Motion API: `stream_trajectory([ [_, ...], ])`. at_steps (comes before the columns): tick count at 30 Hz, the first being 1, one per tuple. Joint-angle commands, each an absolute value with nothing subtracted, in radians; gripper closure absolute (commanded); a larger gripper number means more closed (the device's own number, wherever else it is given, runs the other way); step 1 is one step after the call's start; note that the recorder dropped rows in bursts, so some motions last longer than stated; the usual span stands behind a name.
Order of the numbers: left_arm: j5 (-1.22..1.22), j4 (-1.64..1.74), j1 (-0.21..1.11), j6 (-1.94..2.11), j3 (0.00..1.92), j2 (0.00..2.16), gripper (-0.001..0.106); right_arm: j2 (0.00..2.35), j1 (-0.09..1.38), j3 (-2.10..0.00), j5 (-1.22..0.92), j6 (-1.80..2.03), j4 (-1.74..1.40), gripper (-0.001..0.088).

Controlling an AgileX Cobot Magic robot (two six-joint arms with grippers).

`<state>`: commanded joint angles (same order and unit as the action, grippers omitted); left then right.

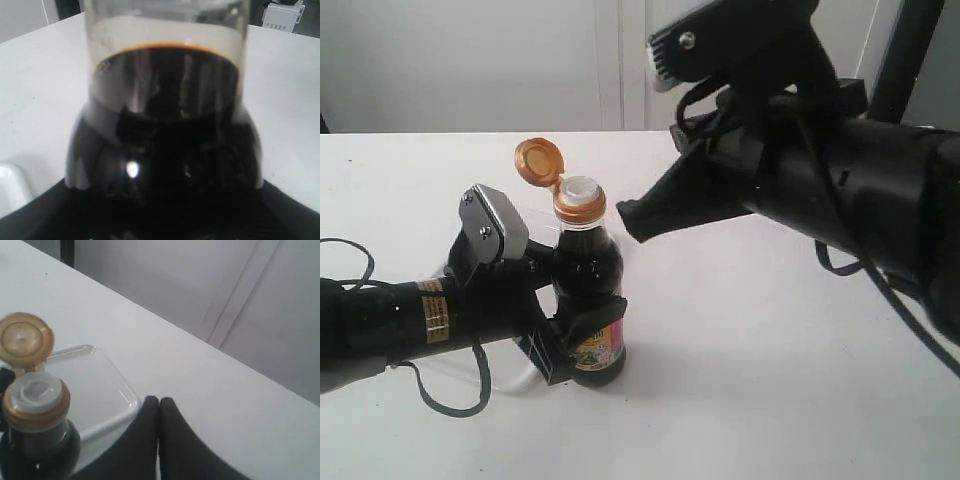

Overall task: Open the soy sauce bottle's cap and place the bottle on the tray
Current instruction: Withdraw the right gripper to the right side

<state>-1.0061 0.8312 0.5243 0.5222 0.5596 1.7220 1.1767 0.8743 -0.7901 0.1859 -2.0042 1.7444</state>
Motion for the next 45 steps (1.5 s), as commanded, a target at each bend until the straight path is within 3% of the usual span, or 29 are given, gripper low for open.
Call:
stream_trajectory([
  [9,-1.0,0.831,0.524,0.522,0.56,1.722,0.105,1.129,0.853,-0.657,-0.084,-2.063,1.744,0.0868],
  [15,-1.0,0.831,0.524,0.522,0.56,1.722,0.105,1.096,0.853,-0.562,-0.439,-2.005,1.735,0.0868],
  [19,-1.0,0.831,0.524,0.524,0.56,1.722,0.105,1.13,0.853,-0.557,-0.553,-1.698,1.387,0.0868],
  [25,-1.0,0.831,0.524,0.524,0.56,1.722,0.105,1.179,0.817,-0.561,-0.498,-0.877,0.764,0.0868],
  [29,-1.0,0.831,0.524,0.527,0.56,1.722,0.105,1.179,0.75,-0.575,-0.497,-0.569,0.474,0.0868],
  [35,-0.998,0.831,0.524,0.527,0.56,1.722,0.105,1.177,0.588,-0.61,-0.484,-0.4,0.295,0.0868],
  [45,-0.998,0.82,0.524,0.527,0.56,1.722,0.105,1.179,0.281,-0.616,-0.335,-0.362,0.263,0.0868],
])
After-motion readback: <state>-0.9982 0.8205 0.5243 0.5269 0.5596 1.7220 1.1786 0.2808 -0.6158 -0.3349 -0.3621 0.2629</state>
